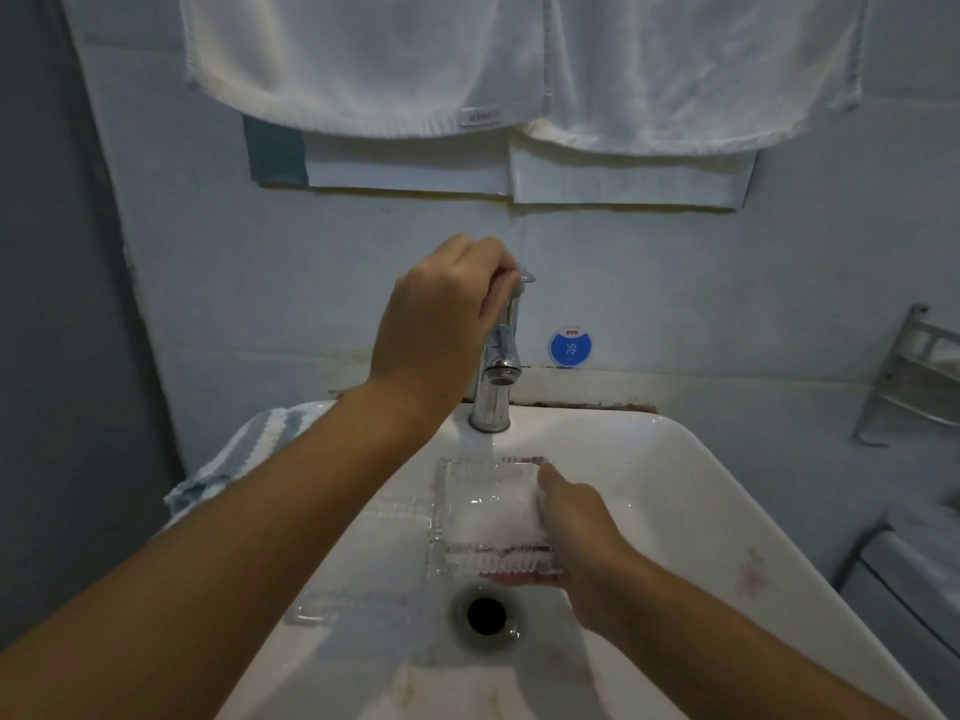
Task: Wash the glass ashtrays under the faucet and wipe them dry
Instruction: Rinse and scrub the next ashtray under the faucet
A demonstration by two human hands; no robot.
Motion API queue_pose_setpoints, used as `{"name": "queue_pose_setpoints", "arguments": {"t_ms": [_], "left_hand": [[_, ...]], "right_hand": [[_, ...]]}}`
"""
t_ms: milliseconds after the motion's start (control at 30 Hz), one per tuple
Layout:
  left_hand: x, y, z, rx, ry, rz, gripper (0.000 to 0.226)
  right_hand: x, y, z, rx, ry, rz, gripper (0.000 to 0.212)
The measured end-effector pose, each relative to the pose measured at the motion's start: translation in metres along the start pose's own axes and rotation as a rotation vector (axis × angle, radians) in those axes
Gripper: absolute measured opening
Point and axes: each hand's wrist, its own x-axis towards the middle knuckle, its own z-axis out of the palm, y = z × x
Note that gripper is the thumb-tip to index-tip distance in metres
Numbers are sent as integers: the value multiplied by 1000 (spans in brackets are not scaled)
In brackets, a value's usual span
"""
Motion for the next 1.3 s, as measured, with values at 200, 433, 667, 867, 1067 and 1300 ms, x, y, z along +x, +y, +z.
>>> {"name": "queue_pose_setpoints", "arguments": {"t_ms": [200,433,667,867,1067,1300], "left_hand": [[-2,-8,6,117,18,188,24],[3,-10,13,117,48,189,19],[4,-10,19,83,101,141,16],[8,-8,22,84,133,90,17],[12,-8,23,73,150,80,16],[-4,5,18,-121,88,-141,20]], "right_hand": [[-1,0,1,11,-7,-11,38],[2,1,0,-20,1,-11,39],[1,0,1,-14,-6,-7,39],[4,2,1,-15,14,10,39],[-3,-1,1,-12,-1,-15,32],[-4,-1,0,-17,27,3,37]]}}
